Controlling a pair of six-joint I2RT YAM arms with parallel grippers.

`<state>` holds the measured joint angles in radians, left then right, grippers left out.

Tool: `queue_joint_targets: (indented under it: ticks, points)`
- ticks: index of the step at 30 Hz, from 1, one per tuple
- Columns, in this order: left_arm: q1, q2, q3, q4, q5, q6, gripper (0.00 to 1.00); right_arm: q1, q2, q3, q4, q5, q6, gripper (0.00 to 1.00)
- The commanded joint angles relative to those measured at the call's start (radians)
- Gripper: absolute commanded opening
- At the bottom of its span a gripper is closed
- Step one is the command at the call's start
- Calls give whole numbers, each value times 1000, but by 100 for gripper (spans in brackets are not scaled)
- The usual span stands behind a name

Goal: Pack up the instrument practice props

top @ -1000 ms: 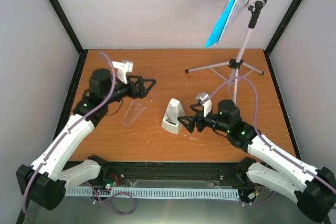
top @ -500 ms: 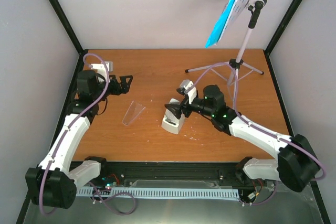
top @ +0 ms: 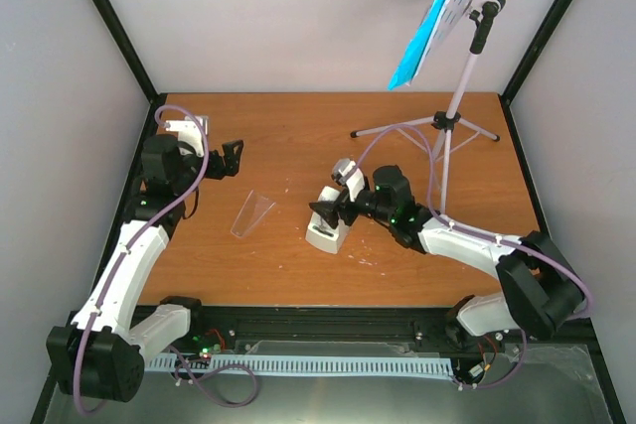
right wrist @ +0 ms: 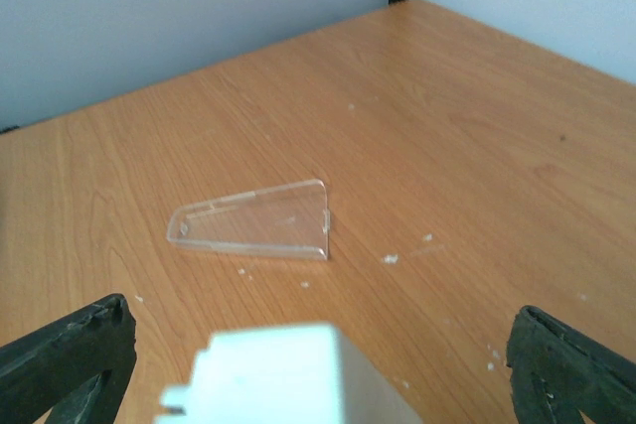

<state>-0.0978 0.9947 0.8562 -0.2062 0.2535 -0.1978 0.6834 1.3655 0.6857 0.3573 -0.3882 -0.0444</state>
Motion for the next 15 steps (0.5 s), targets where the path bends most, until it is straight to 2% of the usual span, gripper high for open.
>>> queue_joint_targets:
  ticks: [1, 15]
  points:
    - [4, -8, -2, 14, -8, 28, 100, 5, 37, -30, 51, 38, 3, 100]
    - [4, 3, -3, 13, 3, 29, 99, 5, 51, -31, 52, 52, 0, 100]
